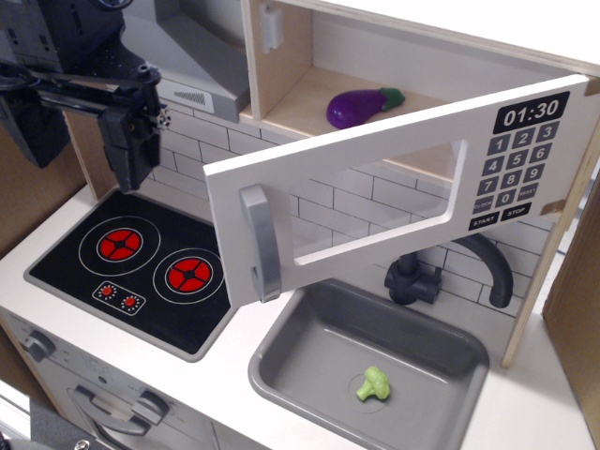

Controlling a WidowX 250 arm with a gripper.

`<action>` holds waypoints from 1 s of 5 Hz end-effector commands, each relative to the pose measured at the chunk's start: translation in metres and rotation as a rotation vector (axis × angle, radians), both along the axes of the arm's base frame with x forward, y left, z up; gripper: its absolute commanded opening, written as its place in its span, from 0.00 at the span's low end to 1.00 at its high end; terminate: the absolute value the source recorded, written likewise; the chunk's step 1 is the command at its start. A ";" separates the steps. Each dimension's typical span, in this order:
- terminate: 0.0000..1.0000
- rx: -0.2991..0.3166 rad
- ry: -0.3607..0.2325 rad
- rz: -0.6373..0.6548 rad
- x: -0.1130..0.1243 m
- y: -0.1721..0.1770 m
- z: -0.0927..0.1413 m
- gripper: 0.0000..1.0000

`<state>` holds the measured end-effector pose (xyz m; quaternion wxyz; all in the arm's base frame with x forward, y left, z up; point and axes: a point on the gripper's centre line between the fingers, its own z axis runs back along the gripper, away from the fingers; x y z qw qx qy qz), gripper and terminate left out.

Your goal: Close microwave

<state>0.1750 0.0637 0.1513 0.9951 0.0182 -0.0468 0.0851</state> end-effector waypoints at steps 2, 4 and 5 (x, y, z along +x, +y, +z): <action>0.00 -0.055 -0.022 0.031 0.004 -0.037 0.003 1.00; 0.00 -0.194 -0.056 0.146 0.015 -0.105 0.007 1.00; 0.00 -0.238 -0.043 0.211 0.029 -0.131 -0.008 1.00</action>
